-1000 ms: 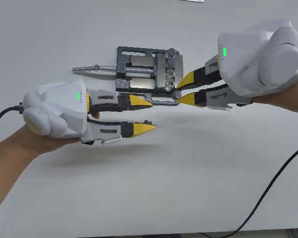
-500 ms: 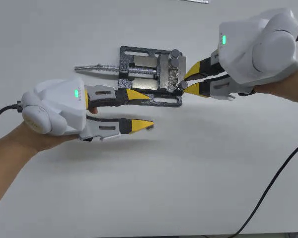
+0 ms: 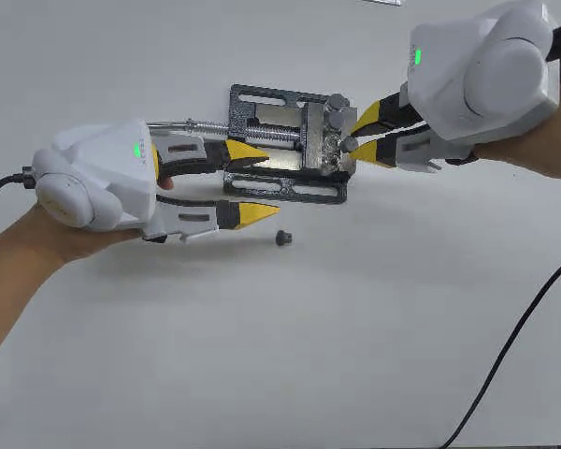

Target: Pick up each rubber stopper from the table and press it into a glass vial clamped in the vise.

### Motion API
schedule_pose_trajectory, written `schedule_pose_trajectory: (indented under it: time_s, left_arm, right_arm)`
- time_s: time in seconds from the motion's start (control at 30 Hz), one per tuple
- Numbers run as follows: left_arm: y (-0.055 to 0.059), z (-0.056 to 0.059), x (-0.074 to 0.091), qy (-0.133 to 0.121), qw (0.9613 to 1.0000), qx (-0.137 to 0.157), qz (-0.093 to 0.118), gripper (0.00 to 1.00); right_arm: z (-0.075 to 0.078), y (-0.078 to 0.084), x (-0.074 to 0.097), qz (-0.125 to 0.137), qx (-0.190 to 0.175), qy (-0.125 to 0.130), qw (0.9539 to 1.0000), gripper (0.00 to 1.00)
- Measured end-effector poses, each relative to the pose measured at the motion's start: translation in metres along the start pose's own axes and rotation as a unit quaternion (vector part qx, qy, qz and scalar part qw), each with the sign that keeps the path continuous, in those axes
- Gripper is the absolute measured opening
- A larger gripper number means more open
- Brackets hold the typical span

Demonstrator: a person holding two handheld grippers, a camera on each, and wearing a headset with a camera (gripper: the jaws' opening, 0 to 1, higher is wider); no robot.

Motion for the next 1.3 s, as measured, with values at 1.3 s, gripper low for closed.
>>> schedule_pose_trajectory:
  time_s: [1.3]
  left_arm:
    - [0.002, -0.012, 0.002, -0.010, 0.9999, -0.003, 0.000, 0.33]
  right_arm:
    - [0.013, -0.002, -0.020, -0.100, 0.053, -0.012, 0.9935, 0.10]
Point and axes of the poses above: the centre of the closed fingertips' face, and the gripper's own axes: x roughly backward along the fingers, z roughly to its right, y roughly out of its underside, the point moved 4 cm from there along x, roughly backward along the fingers, and after that the axes turned 9 degrees about -y, right-handed, at the moved point
